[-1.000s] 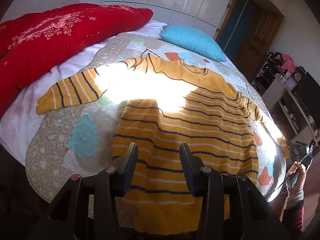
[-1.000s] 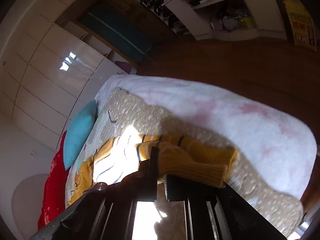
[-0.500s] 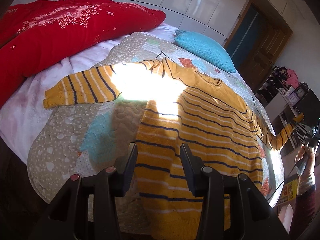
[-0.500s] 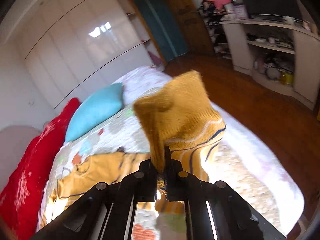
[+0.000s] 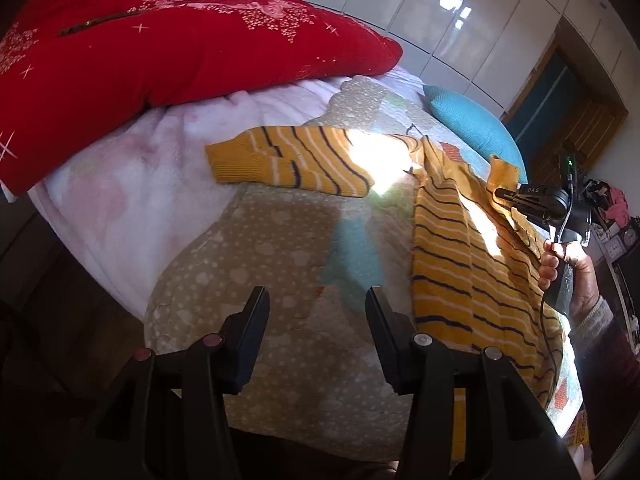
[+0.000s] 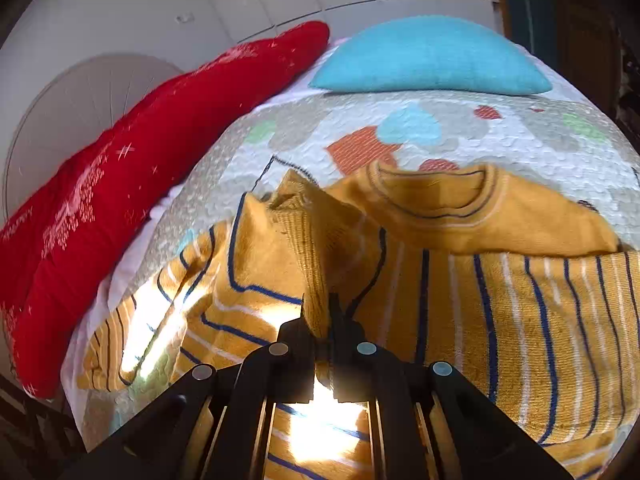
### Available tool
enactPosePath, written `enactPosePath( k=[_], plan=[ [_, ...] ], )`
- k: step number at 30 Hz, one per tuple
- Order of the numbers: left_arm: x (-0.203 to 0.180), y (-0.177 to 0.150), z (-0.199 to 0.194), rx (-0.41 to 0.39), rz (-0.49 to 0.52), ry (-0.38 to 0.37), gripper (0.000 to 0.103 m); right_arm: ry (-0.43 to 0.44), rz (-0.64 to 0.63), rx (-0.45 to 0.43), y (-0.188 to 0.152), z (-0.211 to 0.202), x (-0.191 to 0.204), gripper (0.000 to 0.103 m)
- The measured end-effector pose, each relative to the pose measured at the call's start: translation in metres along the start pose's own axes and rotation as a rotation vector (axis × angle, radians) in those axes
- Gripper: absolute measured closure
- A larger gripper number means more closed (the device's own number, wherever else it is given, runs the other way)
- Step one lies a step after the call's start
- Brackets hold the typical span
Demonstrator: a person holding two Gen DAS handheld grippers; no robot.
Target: Fold small clothes
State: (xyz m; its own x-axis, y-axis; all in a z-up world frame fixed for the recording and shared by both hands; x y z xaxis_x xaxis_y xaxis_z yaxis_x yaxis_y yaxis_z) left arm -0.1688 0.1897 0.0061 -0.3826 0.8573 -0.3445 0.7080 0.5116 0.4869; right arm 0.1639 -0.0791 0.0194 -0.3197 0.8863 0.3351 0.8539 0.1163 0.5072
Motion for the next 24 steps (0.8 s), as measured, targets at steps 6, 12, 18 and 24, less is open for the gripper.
enactPosePath(
  k=[6, 12, 18, 24],
  plan=[
    [0.022, -0.003, 0.006, 0.010, -0.040, 0.008, 0.054, -0.067, -0.132, 0.103, -0.011, 0.052, 0.034, 0.074],
    [0.036, 0.003, 0.006, -0.001, -0.086, 0.020, 0.049, -0.046, -0.211, 0.116, -0.018, 0.064, 0.074, 0.052],
    [0.055, 0.010, 0.001, -0.030, -0.159, 0.026, 0.044, 0.011, -0.352, 0.036, -0.039, 0.024, 0.135, 0.051],
    [0.071, 0.005, -0.004, -0.045, -0.212, 0.031, 0.043, 0.127, -0.692, 0.106, -0.108, 0.022, 0.246, 0.046]
  ],
)
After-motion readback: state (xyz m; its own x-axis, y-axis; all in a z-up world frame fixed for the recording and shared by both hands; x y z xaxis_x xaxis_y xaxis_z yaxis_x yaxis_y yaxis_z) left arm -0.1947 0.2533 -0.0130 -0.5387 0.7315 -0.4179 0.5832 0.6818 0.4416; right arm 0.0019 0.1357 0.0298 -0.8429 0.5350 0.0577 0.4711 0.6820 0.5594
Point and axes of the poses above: each gripper's, at about its wrist camera, not at the fingertips, and z roughly the way its jaws point, x to its left, y to its top, the point moved 6 cm from there along z, roughly the way its jaws point, and after that the axes turned 7 degrees about x, right-handed, at the moved point
